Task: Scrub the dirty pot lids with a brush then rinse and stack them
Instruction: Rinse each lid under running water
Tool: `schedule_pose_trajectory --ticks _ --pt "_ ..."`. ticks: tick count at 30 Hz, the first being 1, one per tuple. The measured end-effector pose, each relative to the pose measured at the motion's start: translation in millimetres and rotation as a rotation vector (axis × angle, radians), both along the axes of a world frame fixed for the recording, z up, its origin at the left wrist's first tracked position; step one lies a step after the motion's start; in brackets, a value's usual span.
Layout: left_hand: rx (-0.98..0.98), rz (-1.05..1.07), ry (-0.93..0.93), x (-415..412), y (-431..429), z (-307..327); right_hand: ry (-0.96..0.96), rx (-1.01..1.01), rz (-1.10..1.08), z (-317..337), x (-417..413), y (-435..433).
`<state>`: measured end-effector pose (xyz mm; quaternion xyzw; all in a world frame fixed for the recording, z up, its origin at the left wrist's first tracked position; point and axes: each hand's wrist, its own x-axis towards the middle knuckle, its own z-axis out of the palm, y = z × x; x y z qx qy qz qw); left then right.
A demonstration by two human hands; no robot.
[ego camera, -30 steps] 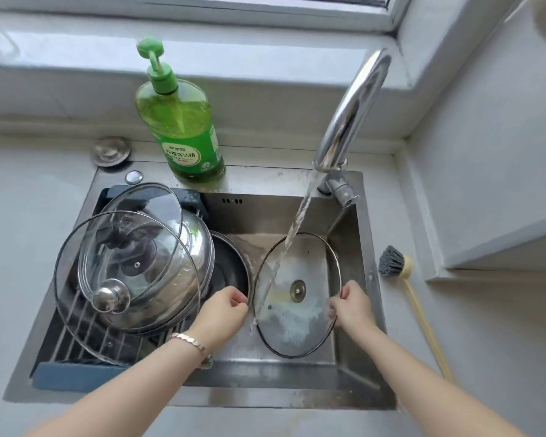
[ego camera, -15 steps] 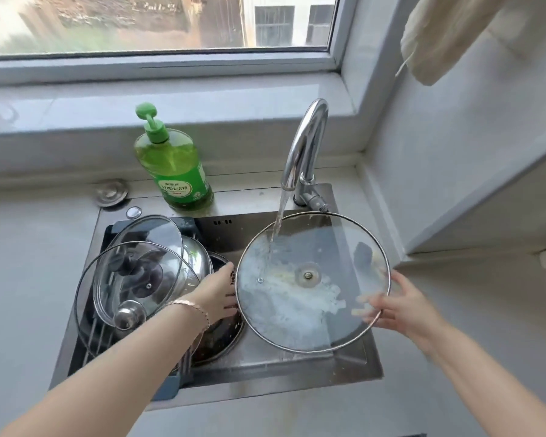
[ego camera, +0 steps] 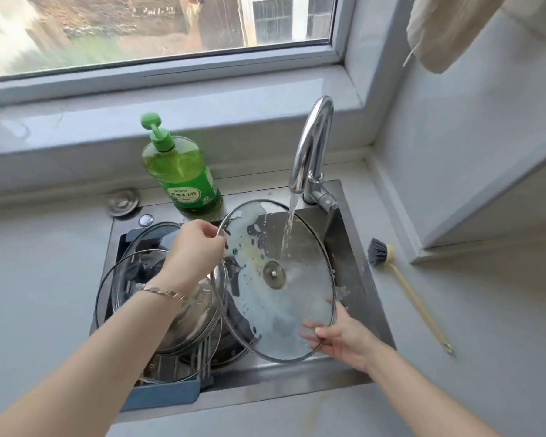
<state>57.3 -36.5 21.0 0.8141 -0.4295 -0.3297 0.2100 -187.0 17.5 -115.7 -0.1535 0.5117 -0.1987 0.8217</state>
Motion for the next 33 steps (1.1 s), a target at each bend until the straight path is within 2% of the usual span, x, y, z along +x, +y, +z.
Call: schedule_pose_trajectory --ticks 3,6,12,15,16,19,22,26,29,31,33 --pt "-0.104 -0.002 -0.127 10.9 6.4 -5.7 0.024 -0.083 -0.061 -4.0 16.6 -8.3" --pt "-0.159 0.072 -0.128 20.0 12.6 -18.8 0.116 -0.226 -0.081 10.3 14.6 -24.1" --pt "0.116 0.125 0.055 -0.4 15.7 -50.1 0.325 -0.515 -0.016 82.7 -29.3 -64.3" --pt "0.239 0.147 0.284 -22.3 18.4 -68.1 0.38 -0.559 0.071 119.5 -46.5 -75.5" --pt "0.269 0.106 0.284 -30.4 21.3 -72.3 0.383 -0.547 0.076 128.0 -49.2 -76.1" --pt "0.26 -0.212 0.051 -60.3 35.3 -85.8 0.418 -0.481 0.055 134.1 -49.8 -71.0" --pt "0.166 -0.554 -0.05 -101.1 50.6 -84.9 0.378 -0.366 -0.015 119.0 -42.5 -56.1" --pt "0.07 -0.813 0.015 -135.1 49.3 -82.3 0.331 -0.343 -0.071 101.7 -24.5 -37.3" --pt "-0.012 -0.851 -0.048 -125.7 36.2 -89.5 0.292 -0.336 -0.106 96.1 -20.6 -29.1" --pt "0.033 -0.735 -0.185 -107.5 19.5 -101.7 0.263 -0.331 -0.115 95.2 -22.4 -27.0" --pt "0.109 -0.649 -0.241 -100.0 12.0 -103.7 0.256 -0.331 -0.117 94.6 -23.9 -26.9"
